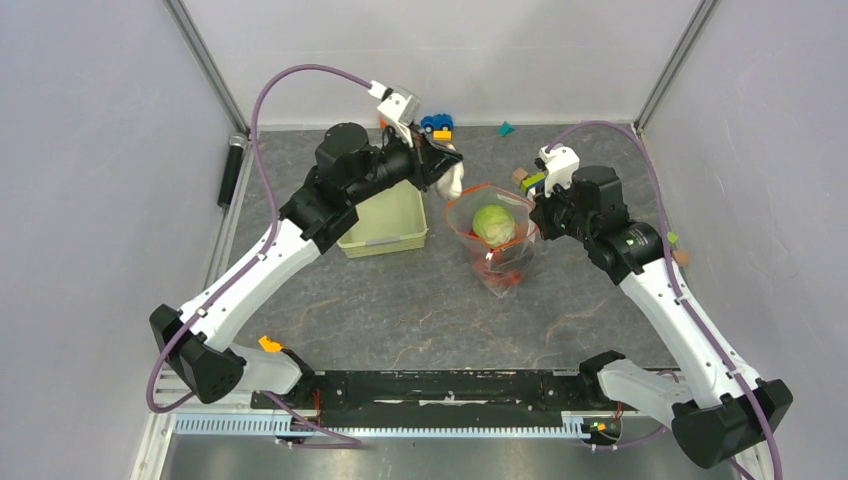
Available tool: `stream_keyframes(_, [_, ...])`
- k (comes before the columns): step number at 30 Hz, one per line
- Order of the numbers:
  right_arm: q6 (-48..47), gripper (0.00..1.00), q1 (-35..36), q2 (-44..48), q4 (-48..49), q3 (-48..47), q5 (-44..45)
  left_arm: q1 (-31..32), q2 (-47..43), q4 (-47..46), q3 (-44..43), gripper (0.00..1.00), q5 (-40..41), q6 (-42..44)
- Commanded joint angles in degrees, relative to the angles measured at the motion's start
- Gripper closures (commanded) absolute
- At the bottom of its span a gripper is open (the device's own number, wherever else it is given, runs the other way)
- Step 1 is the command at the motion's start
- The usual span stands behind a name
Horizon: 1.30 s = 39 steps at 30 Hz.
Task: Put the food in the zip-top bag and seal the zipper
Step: Place the fake vegetable in the zipper food storage bag.
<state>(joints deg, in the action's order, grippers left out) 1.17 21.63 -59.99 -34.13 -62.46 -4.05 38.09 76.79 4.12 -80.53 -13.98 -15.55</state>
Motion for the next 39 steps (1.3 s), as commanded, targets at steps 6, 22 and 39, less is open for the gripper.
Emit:
stream_keyframes(6, [-0.37,1.0,-0.23,1.71,3.02,0.26,-0.35,5.97,3.4,-7.8,-3.45,0.95,-14.51,1.88])
stream_keyframes(22, [-0.7,1.0,-0.18,2.09,3.28,0.46,-0.82,8.98,11.44,-7.75,-2.67,0.92,-13.55,5.36])
stream_keyframes(39, [-0.65,1.0,-0.16,2.15,3.57,0.64,-1.57,12.02,17.81,-4.38,2.4,0.87,-5.46,9.05])
